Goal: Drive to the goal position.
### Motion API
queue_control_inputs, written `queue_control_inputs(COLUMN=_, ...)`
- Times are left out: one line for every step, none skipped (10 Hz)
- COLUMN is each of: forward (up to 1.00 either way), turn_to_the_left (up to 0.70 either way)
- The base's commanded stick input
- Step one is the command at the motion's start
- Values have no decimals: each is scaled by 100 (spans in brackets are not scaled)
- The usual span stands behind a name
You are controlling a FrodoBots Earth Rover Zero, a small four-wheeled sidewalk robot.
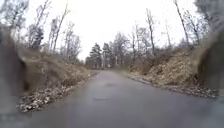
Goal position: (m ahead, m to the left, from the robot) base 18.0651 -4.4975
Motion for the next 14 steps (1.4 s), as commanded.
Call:
queue_control_inputs(forward=100, turn_to_the_left=1)
queue_control_inputs(forward=100, turn_to_the_left=1)
queue_control_inputs(forward=100, turn_to_the_left=1)
queue_control_inputs(forward=100, turn_to_the_left=1)
queue_control_inputs(forward=100, turn_to_the_left=1)
queue_control_inputs(forward=100, turn_to_the_left=1)
queue_control_inputs(forward=100, turn_to_the_left=1)
queue_control_inputs(forward=100, turn_to_the_left=1)
queue_control_inputs(forward=100, turn_to_the_left=1)
queue_control_inputs(forward=100, turn_to_the_left=1)
queue_control_inputs(forward=100, turn_to_the_left=1)
queue_control_inputs(forward=100, turn_to_the_left=1)
queue_control_inputs(forward=100, turn_to_the_left=1)
queue_control_inputs(forward=100, turn_to_the_left=1)
